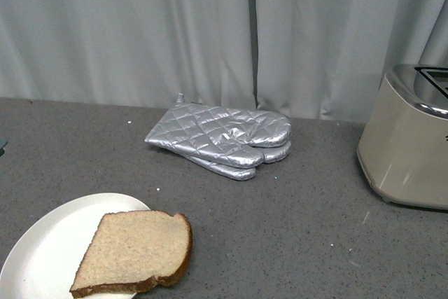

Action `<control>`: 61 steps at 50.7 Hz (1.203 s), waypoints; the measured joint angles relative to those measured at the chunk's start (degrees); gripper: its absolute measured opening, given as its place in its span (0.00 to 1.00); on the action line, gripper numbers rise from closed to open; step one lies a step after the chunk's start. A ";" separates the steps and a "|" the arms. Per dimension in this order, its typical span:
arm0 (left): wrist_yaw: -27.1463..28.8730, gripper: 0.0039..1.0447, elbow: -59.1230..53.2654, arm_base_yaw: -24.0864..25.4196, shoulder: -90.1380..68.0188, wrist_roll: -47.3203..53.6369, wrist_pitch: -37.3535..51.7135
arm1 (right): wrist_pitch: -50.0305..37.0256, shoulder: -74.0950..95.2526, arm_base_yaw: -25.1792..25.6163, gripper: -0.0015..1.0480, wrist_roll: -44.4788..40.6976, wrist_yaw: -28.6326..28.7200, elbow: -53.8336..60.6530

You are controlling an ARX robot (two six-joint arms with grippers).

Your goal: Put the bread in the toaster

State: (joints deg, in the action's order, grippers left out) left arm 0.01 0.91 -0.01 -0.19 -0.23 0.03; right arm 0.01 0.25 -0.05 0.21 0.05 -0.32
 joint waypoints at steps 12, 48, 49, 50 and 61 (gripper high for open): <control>0.00 0.94 0.00 0.00 0.00 0.00 0.00 | 0.00 0.00 0.00 0.91 0.00 0.00 0.00; 0.00 0.94 0.00 0.00 0.00 0.00 0.00 | 0.00 0.00 0.00 0.91 0.00 0.00 0.00; 0.02 0.94 0.00 0.00 0.00 0.00 0.00 | 0.00 0.00 0.00 0.91 0.00 0.00 0.00; 0.00 0.94 0.00 0.00 0.00 0.00 0.00 | 0.00 0.00 0.00 0.91 0.00 0.02 0.00; 0.00 0.94 0.00 0.00 0.00 0.00 0.00 | 0.00 0.00 0.00 0.91 0.00 0.00 0.00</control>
State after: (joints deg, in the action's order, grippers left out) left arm 0.01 0.91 -0.01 -0.19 -0.23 0.03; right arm 0.01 0.25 -0.05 0.21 0.05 -0.32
